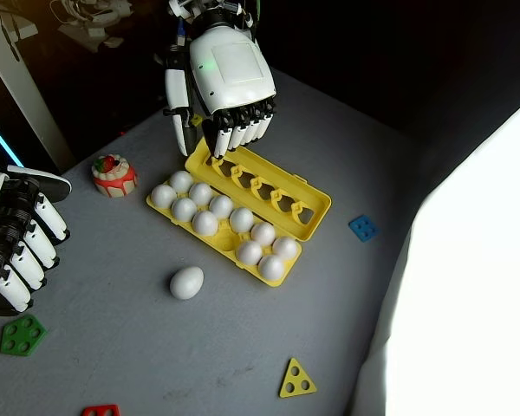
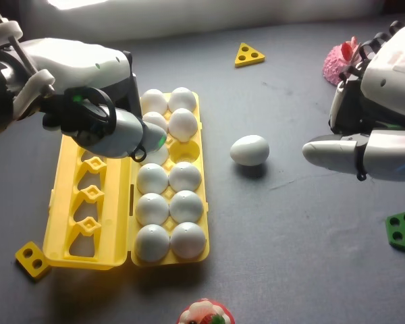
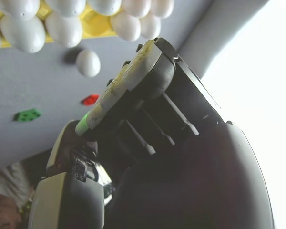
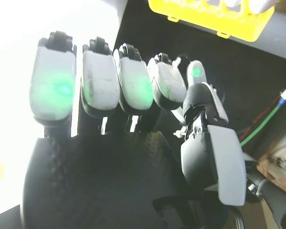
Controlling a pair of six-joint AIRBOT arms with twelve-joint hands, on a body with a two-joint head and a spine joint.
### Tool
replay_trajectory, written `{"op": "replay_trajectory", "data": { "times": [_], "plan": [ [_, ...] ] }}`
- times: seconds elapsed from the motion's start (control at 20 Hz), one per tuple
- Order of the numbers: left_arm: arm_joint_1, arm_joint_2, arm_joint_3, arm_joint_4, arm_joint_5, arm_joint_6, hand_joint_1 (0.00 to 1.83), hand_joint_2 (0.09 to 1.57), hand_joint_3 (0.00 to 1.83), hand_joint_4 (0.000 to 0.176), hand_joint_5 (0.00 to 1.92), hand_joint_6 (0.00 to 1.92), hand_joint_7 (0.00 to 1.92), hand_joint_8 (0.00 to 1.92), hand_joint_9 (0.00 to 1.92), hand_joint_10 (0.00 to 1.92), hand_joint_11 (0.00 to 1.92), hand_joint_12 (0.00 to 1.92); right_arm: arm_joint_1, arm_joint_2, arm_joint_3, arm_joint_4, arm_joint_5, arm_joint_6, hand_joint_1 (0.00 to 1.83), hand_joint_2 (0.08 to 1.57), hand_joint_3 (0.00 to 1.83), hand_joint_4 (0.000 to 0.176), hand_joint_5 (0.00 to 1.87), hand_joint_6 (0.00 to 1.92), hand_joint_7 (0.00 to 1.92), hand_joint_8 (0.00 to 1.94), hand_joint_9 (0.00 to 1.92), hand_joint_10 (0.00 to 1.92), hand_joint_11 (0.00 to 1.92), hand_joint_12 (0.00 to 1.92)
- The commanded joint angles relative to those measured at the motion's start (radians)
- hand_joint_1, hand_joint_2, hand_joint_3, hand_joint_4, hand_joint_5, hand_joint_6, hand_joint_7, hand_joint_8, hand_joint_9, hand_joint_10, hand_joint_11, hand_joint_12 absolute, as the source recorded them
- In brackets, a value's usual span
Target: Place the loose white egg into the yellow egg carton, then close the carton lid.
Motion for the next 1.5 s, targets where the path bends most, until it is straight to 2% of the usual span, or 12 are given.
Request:
{"op": "replay_trajectory", "data": {
  "times": [0.0, 0.05, 0.1, 0.2, 0.45, 0.55, 0.65, 0.8, 0.95, 1.05, 1.25, 1.45],
  "plan": [
    [-0.008, 0.007, 0.004, 0.034, 0.038, 0.000, 0.16, 1.25, 0.19, 0.018, 0.06, 0.11, 0.15, 0.05, 0.12, 0.14, 0.00, 0.63, 0.005, 0.008, 0.003, -0.003, 0.134, 0.005, 0.07, 1.12, 0.25, 0.000, 0.03, 0.18, 0.06, 0.10, 0.00, 0.20, 0.00, 0.06],
    [-0.009, 0.007, 0.004, 0.034, 0.038, 0.000, 0.16, 1.25, 0.19, 0.018, 0.06, 0.11, 0.15, 0.05, 0.12, 0.14, 0.00, 0.63, 0.005, 0.009, 0.004, -0.003, 0.134, 0.005, 0.07, 1.12, 0.25, 0.000, 0.03, 0.18, 0.06, 0.10, 0.00, 0.20, 0.00, 0.06],
    [-0.010, 0.007, 0.003, 0.034, 0.037, 0.000, 0.14, 1.33, 0.03, 0.013, 0.09, 0.02, 0.14, 0.00, 0.14, 0.04, 0.00, 0.59, 0.004, 0.009, 0.005, -0.004, 0.134, 0.004, 0.09, 1.21, 0.06, 0.000, 0.07, 0.10, 0.10, 0.02, 0.01, 0.15, 0.00, 0.00],
    [-0.009, 0.007, 0.002, 0.034, 0.036, 0.000, 0.08, 1.37, 0.01, 0.009, 0.11, 0.01, 0.14, 0.00, 0.15, 0.01, 0.00, 0.66, 0.002, 0.009, 0.005, -0.005, 0.134, -0.005, 0.09, 1.22, 0.04, 0.000, 0.05, 0.07, 0.09, 0.00, 0.02, 0.13, 0.00, 0.00],
    [-0.001, 0.008, 0.003, 0.034, 0.037, 0.000, 0.17, 1.38, 0.00, 0.010, 0.10, 0.01, 0.11, 0.00, 0.12, 0.01, 0.00, 0.57, -0.002, 0.004, 0.005, 0.035, 0.135, -0.049, 0.10, 1.20, 0.01, 0.000, 0.00, 0.01, 0.04, 0.00, 0.00, 0.07, 0.00, 0.00],
    [-0.001, 0.008, 0.003, 0.034, 0.035, 0.000, 0.16, 1.39, 0.00, 0.012, 0.10, 0.00, 0.13, 0.00, 0.13, 0.01, 0.00, 0.59, -0.002, -0.015, 0.005, 0.164, 0.134, -0.167, 0.17, 1.15, 0.00, 0.000, 0.00, 0.00, 0.03, 0.00, 0.00, 0.05, 0.00, 0.00],
    [0.001, 0.010, 0.003, 0.033, 0.033, 0.000, 0.17, 1.39, 0.00, 0.011, 0.08, 0.00, 0.12, 0.00, 0.12, 0.00, 0.00, 0.57, -0.002, -0.048, 0.008, 0.294, 0.123, -0.305, 0.48, 1.03, 0.00, 0.000, 0.00, 0.00, 0.00, 0.00, 0.00, 0.04, 0.00, 0.00],
    [0.013, 0.012, 0.006, 0.031, 0.032, 0.000, 0.12, 1.41, 0.01, 0.013, 0.07, 0.00, 0.11, 0.00, 0.13, 0.00, 0.00, 0.62, 0.012, -0.098, 0.029, 0.421, 0.120, -0.403, 0.90, 0.97, 0.00, 0.000, 0.00, 0.00, 0.02, 0.00, 0.01, 0.03, 0.00, 0.00],
    [0.029, 0.016, 0.008, 0.029, 0.032, 0.000, 0.12, 1.41, 0.00, 0.006, 0.07, 0.01, 0.10, 0.01, 0.10, 0.01, 0.00, 0.49, 0.064, -0.156, 0.070, 0.643, 0.065, -0.517, 1.05, 0.94, 0.00, 0.002, 0.02, 0.01, 0.01, 0.00, 0.00, 0.02, 0.00, 0.00],
    [0.036, 0.020, 0.011, 0.029, 0.033, 0.000, 0.22, 1.38, 0.00, 0.005, 0.14, 0.02, 0.15, 0.01, 0.16, 0.02, 0.00, 0.64, 0.092, -0.195, 0.087, 0.803, 0.053, -0.628, 1.08, 0.97, 0.00, 0.000, 0.03, 0.01, 0.00, 0.00, 0.00, 0.00, 0.00, 0.00],
    [0.038, 0.021, 0.009, 0.029, 0.034, 0.000, 0.29, 1.37, 0.00, 0.000, 0.12, 0.00, 0.14, 0.00, 0.13, 0.00, 0.00, 0.62, 0.127, -0.248, 0.090, 1.056, 0.050, -0.789, 1.18, 0.98, 0.00, 0.004, 0.03, 0.01, 0.00, 0.00, 0.05, 0.02, 0.00, 0.00],
    [0.045, 0.022, 0.004, 0.029, 0.033, 0.000, 0.31, 1.36, 0.00, 0.004, 0.16, 0.01, 0.14, 0.00, 0.12, 0.01, 0.00, 0.55, 0.155, -0.289, 0.099, 1.165, 0.056, -0.807, 1.17, 1.02, 0.02, 0.015, 0.03, 0.01, 0.00, 0.00, 0.04, 0.02, 0.00, 0.00]
  ]
}}
